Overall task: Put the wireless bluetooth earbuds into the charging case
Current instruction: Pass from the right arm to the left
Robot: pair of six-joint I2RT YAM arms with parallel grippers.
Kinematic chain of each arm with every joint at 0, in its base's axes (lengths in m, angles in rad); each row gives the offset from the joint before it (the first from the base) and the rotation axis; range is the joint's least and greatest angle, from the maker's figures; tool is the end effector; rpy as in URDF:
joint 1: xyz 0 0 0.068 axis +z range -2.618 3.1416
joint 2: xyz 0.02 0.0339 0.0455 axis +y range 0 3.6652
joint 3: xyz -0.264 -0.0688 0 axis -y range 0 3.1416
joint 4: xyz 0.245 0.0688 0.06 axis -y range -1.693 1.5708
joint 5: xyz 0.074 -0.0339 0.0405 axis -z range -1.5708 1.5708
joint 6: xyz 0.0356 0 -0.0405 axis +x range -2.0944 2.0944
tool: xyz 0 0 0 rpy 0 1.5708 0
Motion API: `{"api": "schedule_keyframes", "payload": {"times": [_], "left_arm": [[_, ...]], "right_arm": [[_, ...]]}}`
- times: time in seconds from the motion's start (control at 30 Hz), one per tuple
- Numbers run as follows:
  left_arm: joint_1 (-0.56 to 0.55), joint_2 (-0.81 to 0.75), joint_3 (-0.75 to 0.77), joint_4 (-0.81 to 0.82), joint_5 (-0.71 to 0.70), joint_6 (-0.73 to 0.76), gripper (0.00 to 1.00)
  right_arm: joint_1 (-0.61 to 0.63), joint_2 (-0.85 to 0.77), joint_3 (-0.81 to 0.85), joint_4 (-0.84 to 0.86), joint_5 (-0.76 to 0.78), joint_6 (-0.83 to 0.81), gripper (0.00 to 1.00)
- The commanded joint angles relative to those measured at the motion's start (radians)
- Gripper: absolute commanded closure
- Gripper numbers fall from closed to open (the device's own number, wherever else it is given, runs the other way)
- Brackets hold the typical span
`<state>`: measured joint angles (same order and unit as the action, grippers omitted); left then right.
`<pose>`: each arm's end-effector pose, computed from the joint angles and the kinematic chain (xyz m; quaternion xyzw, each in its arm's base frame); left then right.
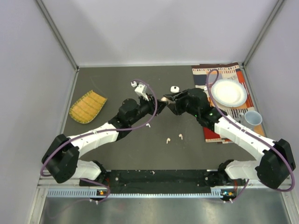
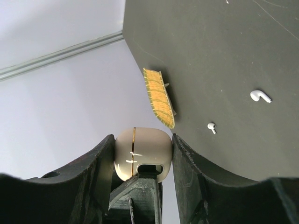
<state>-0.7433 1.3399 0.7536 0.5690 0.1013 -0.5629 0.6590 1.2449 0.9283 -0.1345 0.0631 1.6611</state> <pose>0.2230 -0.2099 0.2830 0.0995 0.7062 -0.4541 0.5341 0.2271 0.1731 0.2966 0.4215 0.7348 0.4760 0.2364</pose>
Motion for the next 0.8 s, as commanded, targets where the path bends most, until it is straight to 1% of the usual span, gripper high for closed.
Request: {"api": "schedule_keyframes", "payload": {"times": [0.0, 0.03, 0.1, 0.13, 0.17, 0.2, 0.23, 0.27, 0.33, 0.37, 0.4, 0.43, 0.47, 0.53, 0.63, 0.67, 0.7, 0.77], "left_arm": [[-0.007, 0.005, 0.047, 0.023, -0.018, 0.021, 0.76], [-0.005, 0.004, 0.050, 0.016, -0.021, 0.026, 0.76], [-0.005, 0.001, 0.058, -0.006, -0.031, 0.044, 0.83], [-0.005, -0.001, 0.061, -0.015, -0.031, 0.052, 0.86], [-0.007, -0.004, 0.065, -0.024, -0.035, 0.079, 0.90], [-0.005, -0.007, 0.067, -0.038, -0.041, 0.093, 0.94], [-0.005, -0.019, 0.073, -0.052, -0.043, 0.112, 0.95], [-0.005, -0.027, 0.073, -0.075, -0.049, 0.153, 0.95], [-0.005, -0.057, 0.067, -0.093, -0.049, 0.198, 0.96], [-0.005, -0.068, 0.067, -0.104, -0.046, 0.248, 0.98], [-0.005, -0.077, 0.069, -0.130, -0.040, 0.273, 0.99], [-0.005, -0.100, 0.072, -0.144, -0.032, 0.294, 1.00], [-0.004, -0.110, 0.075, -0.158, -0.022, 0.343, 1.00], [-0.001, -0.145, 0.081, -0.210, -0.023, 0.369, 1.00], [0.031, -0.194, 0.073, -0.231, 0.024, 0.405, 1.00], [0.047, -0.206, 0.078, -0.247, 0.099, 0.411, 1.00], [0.079, -0.217, 0.081, -0.254, 0.139, 0.411, 1.00], [0.116, -0.240, 0.093, -0.271, 0.275, 0.414, 1.00]], "right_arm": [[0.013, -0.035, 0.001, 0.049, -0.008, -0.007, 1.00], [0.013, -0.033, 0.004, 0.049, -0.014, -0.009, 1.00], [0.011, -0.033, 0.004, 0.061, -0.023, -0.032, 1.00], [0.013, -0.033, 0.004, 0.071, -0.041, -0.046, 0.96], [0.011, -0.032, 0.007, 0.099, -0.055, -0.085, 0.85], [-0.001, -0.027, 0.017, 0.108, -0.060, -0.109, 0.82], [-0.005, -0.027, 0.020, 0.114, -0.106, -0.130, 0.75], [-0.013, -0.027, 0.026, 0.119, -0.120, -0.174, 0.56], [-0.039, -0.025, 0.052, 0.124, -0.179, -0.230, 0.50], [-0.048, -0.027, 0.064, 0.124, -0.196, -0.295, 0.31], [-0.068, -0.024, 0.099, 0.122, -0.224, -0.343, 0.30], [-0.082, -0.019, 0.119, 0.112, -0.286, -0.386, 0.29], [-0.091, -0.021, 0.136, 0.096, -0.308, -0.452, 0.28], [-0.126, -0.024, 0.161, 0.079, -0.380, -0.495, 0.22], [-0.157, -0.028, 0.176, 0.063, -0.474, -0.575, 0.22], [-0.165, -0.030, 0.179, 0.056, -0.495, -0.604, 0.18], [-0.176, -0.025, 0.185, 0.046, -0.525, -0.609, 0.18], [-0.196, -0.009, 0.190, 0.024, -0.620, -0.588, 0.18]]}}
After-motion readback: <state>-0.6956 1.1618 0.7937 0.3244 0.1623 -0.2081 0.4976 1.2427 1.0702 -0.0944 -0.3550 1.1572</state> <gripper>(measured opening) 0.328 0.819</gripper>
